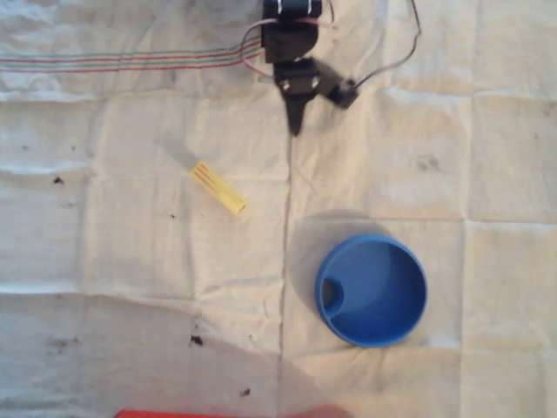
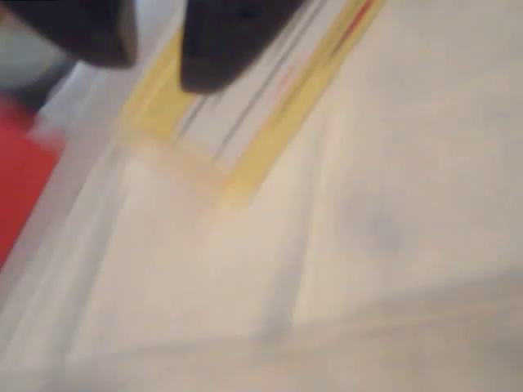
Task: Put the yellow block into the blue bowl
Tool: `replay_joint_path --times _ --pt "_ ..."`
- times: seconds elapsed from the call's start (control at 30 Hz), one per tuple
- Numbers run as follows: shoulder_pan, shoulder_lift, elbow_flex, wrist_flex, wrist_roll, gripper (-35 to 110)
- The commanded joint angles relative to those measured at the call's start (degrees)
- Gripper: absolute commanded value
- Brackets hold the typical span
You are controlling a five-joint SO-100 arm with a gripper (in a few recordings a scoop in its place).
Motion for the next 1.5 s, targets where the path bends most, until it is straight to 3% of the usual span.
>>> replay_joint_path --times 0.0,0.47,0.67,0.83,1.07,1.47 --pt "-1.3 -6.4 -10.5 0.5 0.3 0" --pt "12.0 -58.8 -60.8 3.2 0.0 0" --pt "17.3 -78.8 -80.9 15.8 -4.5 0" --pt "20.7 -89.6 -93.4 29.4 0.9 0" --pt "24.2 -100.8 -104.3 39.6 13.3 0" --pt "24.6 -108.6 -109.2 39.6 19.2 0"
